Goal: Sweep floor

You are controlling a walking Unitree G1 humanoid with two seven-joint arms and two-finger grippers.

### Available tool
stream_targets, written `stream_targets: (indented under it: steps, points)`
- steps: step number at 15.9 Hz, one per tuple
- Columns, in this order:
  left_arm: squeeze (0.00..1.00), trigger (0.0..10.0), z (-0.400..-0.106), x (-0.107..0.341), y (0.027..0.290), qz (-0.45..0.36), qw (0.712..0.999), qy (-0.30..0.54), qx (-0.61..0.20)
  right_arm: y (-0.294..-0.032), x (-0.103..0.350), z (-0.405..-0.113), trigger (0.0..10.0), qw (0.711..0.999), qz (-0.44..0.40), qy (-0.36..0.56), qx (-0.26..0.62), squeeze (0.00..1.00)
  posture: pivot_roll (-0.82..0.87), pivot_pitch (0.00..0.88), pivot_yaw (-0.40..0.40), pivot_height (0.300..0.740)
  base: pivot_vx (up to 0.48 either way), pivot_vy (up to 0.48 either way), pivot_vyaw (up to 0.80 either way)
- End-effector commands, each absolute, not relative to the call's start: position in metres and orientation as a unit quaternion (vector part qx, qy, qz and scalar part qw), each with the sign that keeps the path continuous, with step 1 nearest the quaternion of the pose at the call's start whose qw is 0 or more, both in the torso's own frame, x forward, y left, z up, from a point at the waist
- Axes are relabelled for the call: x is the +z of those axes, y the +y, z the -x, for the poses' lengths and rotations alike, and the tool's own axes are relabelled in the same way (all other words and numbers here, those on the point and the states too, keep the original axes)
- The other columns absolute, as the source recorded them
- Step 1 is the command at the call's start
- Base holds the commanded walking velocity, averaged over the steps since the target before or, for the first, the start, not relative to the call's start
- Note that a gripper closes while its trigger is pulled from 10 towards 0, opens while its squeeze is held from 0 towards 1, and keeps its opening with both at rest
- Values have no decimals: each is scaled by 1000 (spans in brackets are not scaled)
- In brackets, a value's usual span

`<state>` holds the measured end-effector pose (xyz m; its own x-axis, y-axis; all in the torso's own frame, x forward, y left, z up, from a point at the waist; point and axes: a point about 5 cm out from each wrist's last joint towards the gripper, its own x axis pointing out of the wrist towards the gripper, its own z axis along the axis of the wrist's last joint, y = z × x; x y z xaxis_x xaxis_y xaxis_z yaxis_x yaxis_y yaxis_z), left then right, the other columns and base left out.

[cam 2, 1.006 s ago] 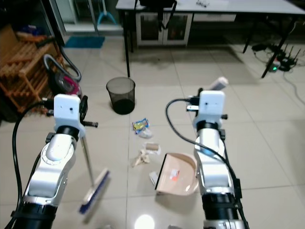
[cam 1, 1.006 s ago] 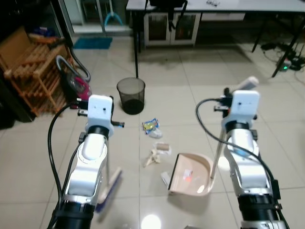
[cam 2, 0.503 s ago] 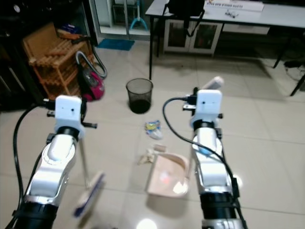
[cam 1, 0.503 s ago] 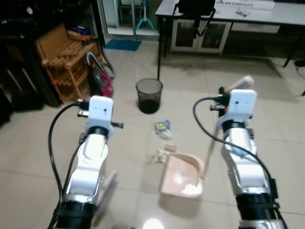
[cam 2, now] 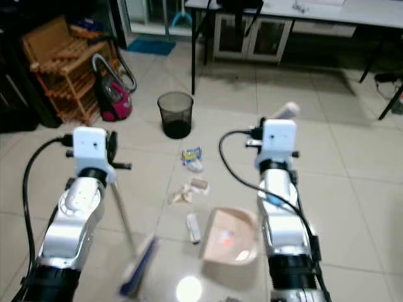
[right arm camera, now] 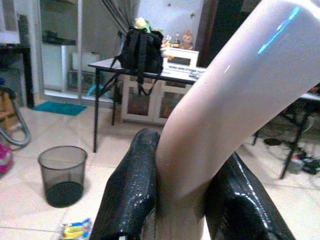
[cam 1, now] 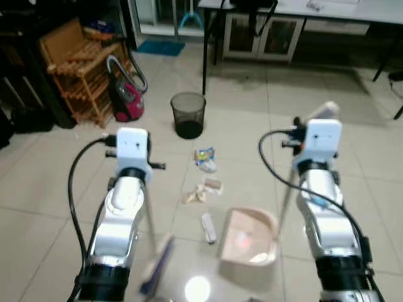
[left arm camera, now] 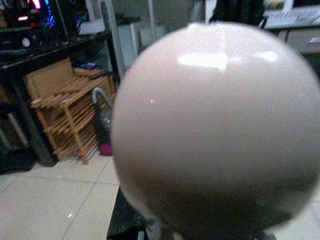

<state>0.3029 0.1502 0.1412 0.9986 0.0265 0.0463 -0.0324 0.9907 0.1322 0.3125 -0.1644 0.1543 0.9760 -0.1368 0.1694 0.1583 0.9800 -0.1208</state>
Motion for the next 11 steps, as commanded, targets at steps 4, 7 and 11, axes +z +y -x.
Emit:
stream_targets:
  steps: [4, 7, 11]
  points:
    - [0, 10000, -303, 154, 156, -96, 994, -53, 19, -158, 159, -315, 10000, 992, 61, -89, -67, 0, -25, 14, -2, 740, 0, 0, 0]
    - [0, 10000, -303, 155, 155, -99, 993, -62, 18, -160, 157, -315, 10000, 994, 38, -80, -71, 0, -26, 8, -2, 740, 0, 0, 0]
    - [0, 10000, -301, 156, 154, -91, 994, -65, 15, -158, 155, -313, 10000, 994, 47, -76, -63, 0, -24, 6, -5, 740, 309, 0, 0]
